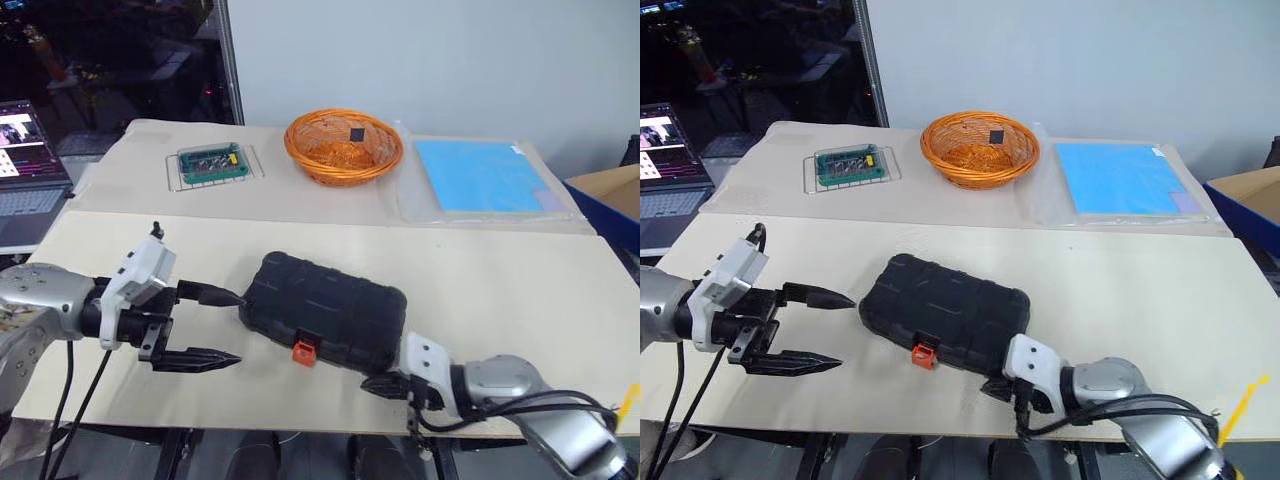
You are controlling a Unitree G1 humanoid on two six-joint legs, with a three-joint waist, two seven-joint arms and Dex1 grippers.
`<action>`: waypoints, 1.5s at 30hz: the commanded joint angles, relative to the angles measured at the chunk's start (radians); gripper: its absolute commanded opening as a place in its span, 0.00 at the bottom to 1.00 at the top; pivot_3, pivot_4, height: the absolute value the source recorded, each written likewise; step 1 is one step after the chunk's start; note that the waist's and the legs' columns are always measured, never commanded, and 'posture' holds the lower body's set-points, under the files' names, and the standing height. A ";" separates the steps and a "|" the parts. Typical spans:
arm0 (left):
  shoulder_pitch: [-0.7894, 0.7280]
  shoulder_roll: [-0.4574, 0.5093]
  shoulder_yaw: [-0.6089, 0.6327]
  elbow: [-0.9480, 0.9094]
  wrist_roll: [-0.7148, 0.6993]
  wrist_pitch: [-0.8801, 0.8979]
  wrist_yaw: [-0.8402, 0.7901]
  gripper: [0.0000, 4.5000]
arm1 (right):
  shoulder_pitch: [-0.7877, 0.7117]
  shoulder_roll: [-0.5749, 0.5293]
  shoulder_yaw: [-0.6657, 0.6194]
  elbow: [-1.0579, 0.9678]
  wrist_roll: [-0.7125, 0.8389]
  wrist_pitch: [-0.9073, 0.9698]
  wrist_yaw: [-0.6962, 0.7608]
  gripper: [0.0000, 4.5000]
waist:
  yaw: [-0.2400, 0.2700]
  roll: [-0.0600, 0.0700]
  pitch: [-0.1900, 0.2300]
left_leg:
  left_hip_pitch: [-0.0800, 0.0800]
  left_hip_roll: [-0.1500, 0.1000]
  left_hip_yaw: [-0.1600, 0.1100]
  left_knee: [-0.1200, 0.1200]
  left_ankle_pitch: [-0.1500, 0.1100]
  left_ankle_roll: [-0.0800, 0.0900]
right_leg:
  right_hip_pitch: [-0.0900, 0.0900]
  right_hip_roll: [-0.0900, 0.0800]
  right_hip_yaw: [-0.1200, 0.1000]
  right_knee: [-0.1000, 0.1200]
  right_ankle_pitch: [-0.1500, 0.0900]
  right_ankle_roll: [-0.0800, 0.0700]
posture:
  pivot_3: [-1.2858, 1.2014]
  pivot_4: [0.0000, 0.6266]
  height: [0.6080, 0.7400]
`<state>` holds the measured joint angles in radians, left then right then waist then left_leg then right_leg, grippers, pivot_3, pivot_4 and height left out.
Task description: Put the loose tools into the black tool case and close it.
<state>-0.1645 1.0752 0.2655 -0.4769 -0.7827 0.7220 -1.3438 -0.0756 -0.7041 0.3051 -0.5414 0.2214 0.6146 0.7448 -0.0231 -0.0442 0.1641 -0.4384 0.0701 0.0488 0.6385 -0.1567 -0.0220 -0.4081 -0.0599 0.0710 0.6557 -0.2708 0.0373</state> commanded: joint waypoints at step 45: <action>-0.237 -0.266 -0.390 0.210 0.371 -0.153 0.307 1.00 | -0.312 0.503 -0.119 0.283 -0.020 0.143 -0.397 0.63 | 0.004 0.001 0.000 | -0.011 -0.002 -0.003 0.000 0.002 0.001 | -0.012 0.002 0.001 0.007 0.008 0.002 | 0.52 0.24 1.00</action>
<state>-0.4096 0.8018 -0.1325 -0.2509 -0.4194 0.5658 -1.0330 -0.3704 -0.2051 0.1873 -0.2466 0.2086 0.8012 0.3453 -0.0189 -0.0434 0.1641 -0.4492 0.0686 0.0458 0.6387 -0.1551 -0.0209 -0.4200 -0.0577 0.0716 0.6626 -0.2630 0.0388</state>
